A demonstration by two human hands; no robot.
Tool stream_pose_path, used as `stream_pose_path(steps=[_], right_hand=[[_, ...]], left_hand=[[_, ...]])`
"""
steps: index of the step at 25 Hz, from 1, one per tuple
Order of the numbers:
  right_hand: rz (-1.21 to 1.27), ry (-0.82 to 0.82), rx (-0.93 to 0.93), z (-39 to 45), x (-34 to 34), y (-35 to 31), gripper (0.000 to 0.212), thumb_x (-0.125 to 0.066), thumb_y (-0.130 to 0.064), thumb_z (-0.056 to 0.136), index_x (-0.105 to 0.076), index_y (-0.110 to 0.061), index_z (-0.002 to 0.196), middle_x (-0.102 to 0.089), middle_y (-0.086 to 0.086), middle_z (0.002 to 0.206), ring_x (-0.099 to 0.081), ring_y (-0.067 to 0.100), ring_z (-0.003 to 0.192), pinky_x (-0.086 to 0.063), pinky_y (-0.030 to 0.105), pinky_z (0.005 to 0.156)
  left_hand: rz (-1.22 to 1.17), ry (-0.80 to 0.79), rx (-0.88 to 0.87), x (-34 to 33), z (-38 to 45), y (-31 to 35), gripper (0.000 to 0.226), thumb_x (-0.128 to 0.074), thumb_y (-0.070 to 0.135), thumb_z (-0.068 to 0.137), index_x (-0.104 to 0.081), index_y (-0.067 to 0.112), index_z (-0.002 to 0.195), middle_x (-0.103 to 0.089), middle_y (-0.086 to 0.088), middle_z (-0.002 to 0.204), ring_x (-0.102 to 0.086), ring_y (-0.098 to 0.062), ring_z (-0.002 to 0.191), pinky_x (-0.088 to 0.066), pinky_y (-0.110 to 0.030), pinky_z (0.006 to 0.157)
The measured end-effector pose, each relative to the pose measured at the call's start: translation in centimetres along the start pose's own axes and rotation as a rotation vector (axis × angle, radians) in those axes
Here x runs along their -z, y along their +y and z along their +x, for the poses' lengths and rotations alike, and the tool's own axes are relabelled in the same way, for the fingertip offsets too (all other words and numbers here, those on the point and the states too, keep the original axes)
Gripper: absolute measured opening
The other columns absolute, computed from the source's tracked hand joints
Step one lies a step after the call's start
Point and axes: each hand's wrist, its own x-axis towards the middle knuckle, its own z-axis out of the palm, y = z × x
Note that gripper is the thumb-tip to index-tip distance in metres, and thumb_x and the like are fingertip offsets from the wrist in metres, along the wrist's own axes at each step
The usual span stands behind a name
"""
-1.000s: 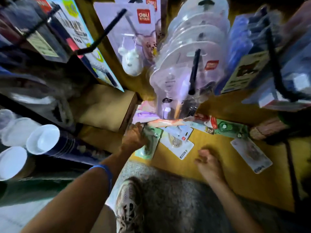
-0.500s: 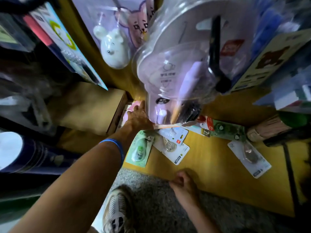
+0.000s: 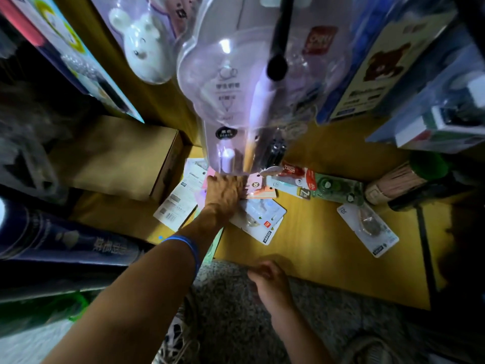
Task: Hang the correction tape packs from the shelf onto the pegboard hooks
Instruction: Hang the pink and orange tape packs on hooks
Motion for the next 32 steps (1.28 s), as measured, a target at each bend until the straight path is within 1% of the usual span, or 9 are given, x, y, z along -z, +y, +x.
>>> stream_pose_path(steps=[8, 10, 14, 16, 18, 23, 27, 30, 32], right_hand=[[0.188, 0.063, -0.074, -1.0, 2.6, -0.2, 0.01, -0.067, -0.009, 0.087, -0.065, -0.016, 0.094, -0.071, 0.017, 0.099, -0.066, 0.03, 0.078, -0.048, 0.029, 0.056], [0.345, 0.085, -0.045, -2.2, 3.5, -1.8, 0.018, -0.069, -0.006, 0.086, -0.065, -0.015, 0.101, -0.072, 0.015, 0.101, -0.066, 0.026, 0.074, -0.049, 0.025, 0.049], [0.684, 0.009, 0.121, -6.6, 4.6, -5.8, 0.054, -0.072, -0.023, 0.081, -0.051, -0.032, 0.13, -0.068, -0.002, 0.122, -0.066, 0.021, 0.106, -0.052, 0.037, 0.076], [0.805, -0.004, 0.173, -8.9, 5.0, -7.7, 0.061, -0.074, -0.028, 0.075, -0.052, -0.034, 0.132, -0.069, -0.005, 0.123, -0.066, 0.018, 0.11, -0.05, 0.038, 0.081], [0.922, -0.017, 0.225, -11.7, 5.4, -8.5, 0.066, -0.08, -0.023, 0.069, -0.057, -0.024, 0.131, -0.07, 0.004, 0.122, -0.068, 0.023, 0.109, -0.053, 0.038, 0.086], [0.823, 0.031, 0.385, -19.0, 7.3, -7.4, 0.043, -0.071, 0.001, 0.08, -0.064, -0.017, 0.119, -0.076, 0.001, 0.105, -0.071, 0.017, 0.098, -0.055, 0.031, 0.087], [0.838, 0.145, 0.298, -23.0, 9.9, -8.0, 0.045, -0.071, -0.009, 0.069, -0.066, -0.014, 0.114, -0.073, 0.016, 0.107, -0.071, 0.031, 0.094, -0.056, 0.043, 0.083], [0.91, 0.089, 0.287, -25.2, 12.3, -9.0, 0.048, -0.071, -0.01, 0.073, -0.063, -0.006, 0.12, -0.07, 0.024, 0.112, -0.068, 0.04, 0.099, -0.056, 0.046, 0.081], [0.972, 0.045, 0.353, -26.8, 13.5, -10.0, 0.056, -0.079, -0.016, 0.071, -0.061, -0.006, 0.124, -0.07, 0.022, 0.114, -0.068, 0.038, 0.103, -0.057, 0.046, 0.084]], left_hand=[[0.103, 0.04, -0.122, 6.2, -3.0, 1.9, 0.064, -0.046, 0.03, 0.098, -0.012, 0.008, 0.148, -0.041, -0.02, 0.142, -0.051, -0.037, 0.118, -0.046, -0.044, 0.089], [0.064, 0.081, -0.128, 8.1, -5.0, 3.4, 0.063, -0.046, 0.035, 0.095, -0.022, 0.006, 0.146, -0.047, -0.019, 0.136, -0.055, -0.037, 0.11, -0.051, -0.043, 0.079], [-0.099, 0.075, -0.189, 12.2, -11.5, 7.1, 0.055, -0.043, 0.034, 0.081, -0.043, 0.007, 0.129, -0.066, -0.014, 0.104, -0.066, -0.033, 0.075, -0.051, -0.034, 0.045], [-0.163, 0.045, -0.179, 14.4, -15.1, 9.0, 0.06, -0.043, 0.033, 0.085, -0.031, 0.007, 0.139, -0.061, -0.013, 0.116, -0.066, -0.034, 0.09, -0.055, -0.038, 0.057], [-0.187, -0.057, -0.156, 16.2, -18.9, 10.3, 0.074, -0.045, 0.039, 0.092, -0.015, 0.007, 0.151, -0.045, -0.011, 0.139, -0.054, -0.032, 0.118, -0.051, -0.04, 0.087], [-0.504, 0.103, -0.222, 20.8, -25.2, 10.7, 0.076, -0.055, 0.037, 0.077, -0.033, 0.014, 0.146, -0.056, -0.006, 0.128, -0.059, -0.03, 0.11, -0.048, -0.033, 0.092], [-1.177, -0.328, -0.183, 25.1, -29.6, 9.9, 0.085, -0.078, 0.03, 0.08, -0.028, 0.04, 0.148, -0.04, 0.016, 0.146, -0.046, -0.009, 0.131, -0.035, -0.016, 0.107], [-1.382, -0.235, -0.069, 28.5, -30.8, 9.1, 0.053, -0.075, 0.025, 0.082, -0.055, 0.039, 0.129, -0.061, 0.011, 0.113, -0.059, -0.001, 0.099, -0.045, -0.006, 0.081], [-1.544, -0.223, 0.022, 30.4, -31.1, 9.1, 0.057, -0.079, 0.028, 0.072, -0.059, 0.031, 0.125, -0.069, 0.004, 0.092, -0.066, -0.009, 0.078, -0.052, -0.017, 0.068]])
